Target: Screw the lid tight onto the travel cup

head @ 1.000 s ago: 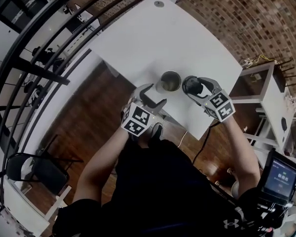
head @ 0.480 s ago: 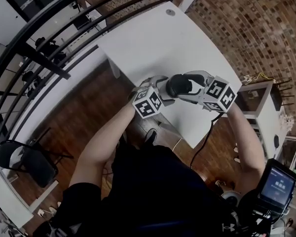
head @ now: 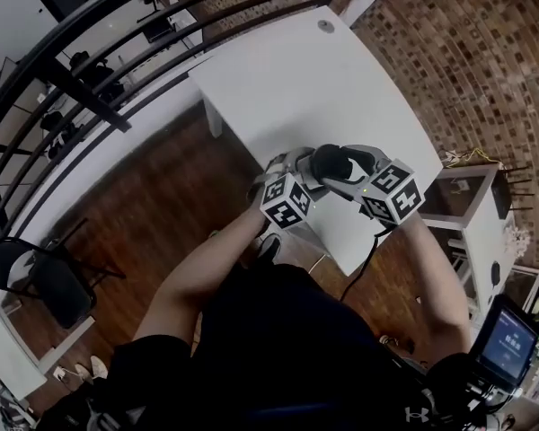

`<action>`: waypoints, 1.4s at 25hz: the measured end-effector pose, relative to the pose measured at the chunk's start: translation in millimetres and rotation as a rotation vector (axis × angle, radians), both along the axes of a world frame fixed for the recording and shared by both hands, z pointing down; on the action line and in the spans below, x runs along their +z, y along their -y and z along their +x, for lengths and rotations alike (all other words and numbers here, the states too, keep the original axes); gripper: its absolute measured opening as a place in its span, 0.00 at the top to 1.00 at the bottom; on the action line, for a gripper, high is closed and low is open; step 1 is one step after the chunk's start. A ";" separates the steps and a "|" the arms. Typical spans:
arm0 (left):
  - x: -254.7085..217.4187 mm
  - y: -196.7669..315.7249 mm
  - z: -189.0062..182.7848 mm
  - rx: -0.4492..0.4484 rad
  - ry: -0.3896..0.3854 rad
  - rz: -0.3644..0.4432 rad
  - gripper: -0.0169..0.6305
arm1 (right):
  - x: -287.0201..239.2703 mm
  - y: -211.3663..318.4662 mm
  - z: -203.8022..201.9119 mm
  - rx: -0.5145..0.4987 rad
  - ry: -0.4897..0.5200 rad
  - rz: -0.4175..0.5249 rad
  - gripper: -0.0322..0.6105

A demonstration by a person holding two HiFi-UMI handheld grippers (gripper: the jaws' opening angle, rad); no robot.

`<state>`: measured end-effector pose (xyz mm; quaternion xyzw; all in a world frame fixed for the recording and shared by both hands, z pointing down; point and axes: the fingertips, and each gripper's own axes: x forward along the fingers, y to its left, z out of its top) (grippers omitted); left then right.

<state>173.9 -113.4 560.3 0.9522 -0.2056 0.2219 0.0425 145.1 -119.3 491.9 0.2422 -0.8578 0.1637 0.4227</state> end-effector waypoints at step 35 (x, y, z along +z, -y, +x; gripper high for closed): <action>4.1 -0.3 2.7 0.094 0.004 0.003 0.38 | 11.0 1.9 5.5 -0.121 -0.028 -0.006 0.43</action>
